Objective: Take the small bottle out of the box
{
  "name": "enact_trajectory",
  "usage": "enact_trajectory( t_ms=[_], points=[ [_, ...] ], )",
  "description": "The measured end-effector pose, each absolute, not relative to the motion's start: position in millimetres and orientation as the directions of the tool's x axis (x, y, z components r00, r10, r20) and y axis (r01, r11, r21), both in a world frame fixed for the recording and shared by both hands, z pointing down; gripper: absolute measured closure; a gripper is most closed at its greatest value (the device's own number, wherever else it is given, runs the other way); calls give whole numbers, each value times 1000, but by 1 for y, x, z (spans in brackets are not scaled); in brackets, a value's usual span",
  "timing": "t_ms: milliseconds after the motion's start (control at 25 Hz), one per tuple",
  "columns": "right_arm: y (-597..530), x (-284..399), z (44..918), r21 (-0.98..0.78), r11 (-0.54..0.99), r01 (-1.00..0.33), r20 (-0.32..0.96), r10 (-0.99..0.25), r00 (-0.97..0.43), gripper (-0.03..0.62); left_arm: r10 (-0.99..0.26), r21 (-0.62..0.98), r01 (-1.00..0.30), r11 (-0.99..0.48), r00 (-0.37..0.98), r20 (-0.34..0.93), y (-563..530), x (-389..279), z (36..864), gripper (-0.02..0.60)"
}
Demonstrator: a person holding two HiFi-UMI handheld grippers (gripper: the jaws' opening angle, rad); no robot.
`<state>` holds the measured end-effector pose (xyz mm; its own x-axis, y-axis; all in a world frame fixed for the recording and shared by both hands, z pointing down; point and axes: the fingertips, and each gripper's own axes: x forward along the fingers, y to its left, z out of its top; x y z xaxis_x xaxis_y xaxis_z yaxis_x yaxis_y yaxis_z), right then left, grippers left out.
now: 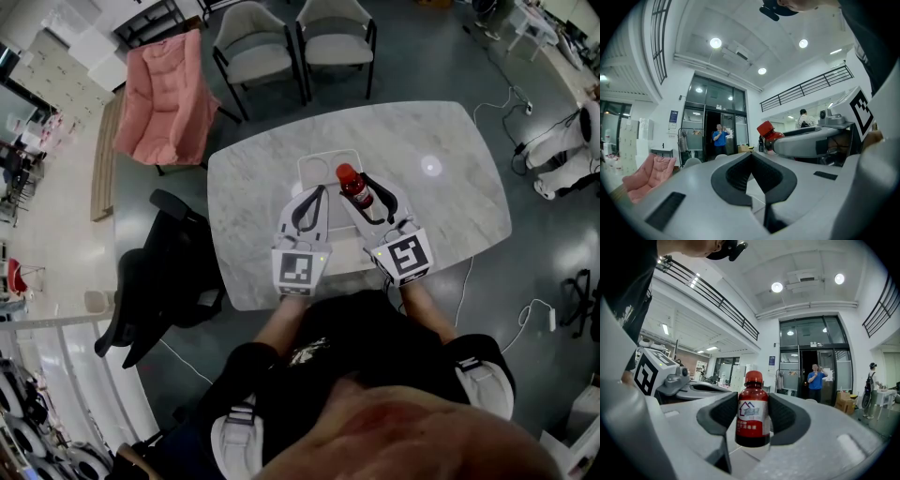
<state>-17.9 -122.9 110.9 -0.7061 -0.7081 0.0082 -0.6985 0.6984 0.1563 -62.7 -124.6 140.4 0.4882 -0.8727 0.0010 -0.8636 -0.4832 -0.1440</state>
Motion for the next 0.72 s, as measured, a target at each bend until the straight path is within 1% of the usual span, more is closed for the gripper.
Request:
enact_trajectory(
  t_ms=[240,480,720],
  points=[
    [-123,-17,113,173,692,-701,12,-713,-701,393,-880,-98,-876,-472,475,-4,-124,-62,136,574],
    [-123,-19,115,161,694,-702,14,-713,-701,395,-873,-139,-864,-483,488,2,-125,-64,144,574],
    [-124,-20,116,162,702,-694,15,-705,-709,395,-876,-135,-868,-478,482,5,-127,-65,145,574]
  ],
)
